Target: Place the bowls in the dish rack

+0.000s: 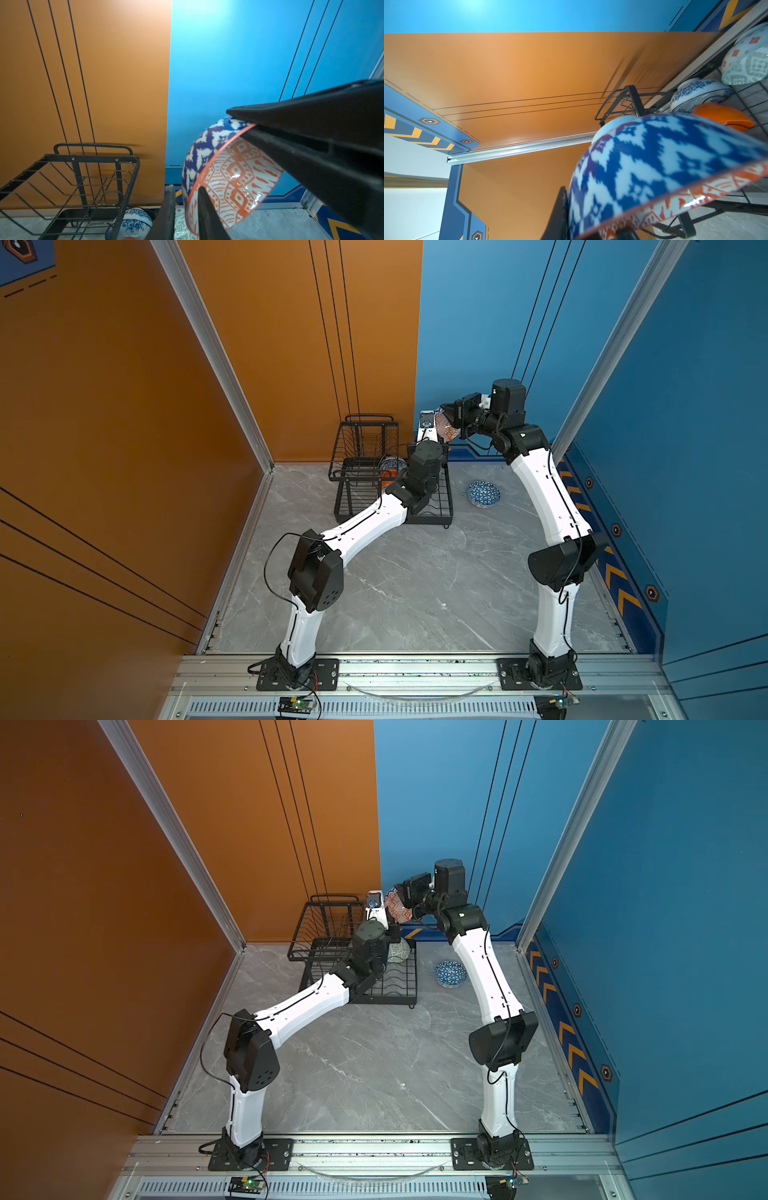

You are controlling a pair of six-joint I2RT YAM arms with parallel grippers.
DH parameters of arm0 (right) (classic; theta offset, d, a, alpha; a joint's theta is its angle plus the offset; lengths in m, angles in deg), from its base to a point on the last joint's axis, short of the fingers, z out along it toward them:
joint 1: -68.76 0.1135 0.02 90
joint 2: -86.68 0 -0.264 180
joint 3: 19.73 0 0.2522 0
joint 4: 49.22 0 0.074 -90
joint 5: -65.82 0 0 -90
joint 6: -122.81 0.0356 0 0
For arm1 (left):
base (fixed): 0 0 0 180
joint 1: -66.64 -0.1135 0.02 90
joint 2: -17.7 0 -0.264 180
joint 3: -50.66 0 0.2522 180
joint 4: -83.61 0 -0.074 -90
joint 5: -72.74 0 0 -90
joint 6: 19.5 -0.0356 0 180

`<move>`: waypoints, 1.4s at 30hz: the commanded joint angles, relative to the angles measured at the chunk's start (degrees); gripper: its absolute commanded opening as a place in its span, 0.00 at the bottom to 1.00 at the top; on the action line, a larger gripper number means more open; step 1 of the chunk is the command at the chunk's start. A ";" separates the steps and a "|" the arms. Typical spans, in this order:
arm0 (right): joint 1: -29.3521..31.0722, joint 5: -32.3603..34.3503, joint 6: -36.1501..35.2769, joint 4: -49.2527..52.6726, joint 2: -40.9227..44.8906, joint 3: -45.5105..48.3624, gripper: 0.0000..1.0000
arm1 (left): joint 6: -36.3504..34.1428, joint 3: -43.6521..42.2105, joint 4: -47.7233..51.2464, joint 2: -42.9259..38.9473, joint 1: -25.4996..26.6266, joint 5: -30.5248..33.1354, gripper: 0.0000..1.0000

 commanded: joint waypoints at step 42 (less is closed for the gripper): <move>2.47 19.20 -12.12 -39.05 6.60 41.43 0.00 | 25.29 -1.55 44.75 -21.01 -13.81 -28.97 0.98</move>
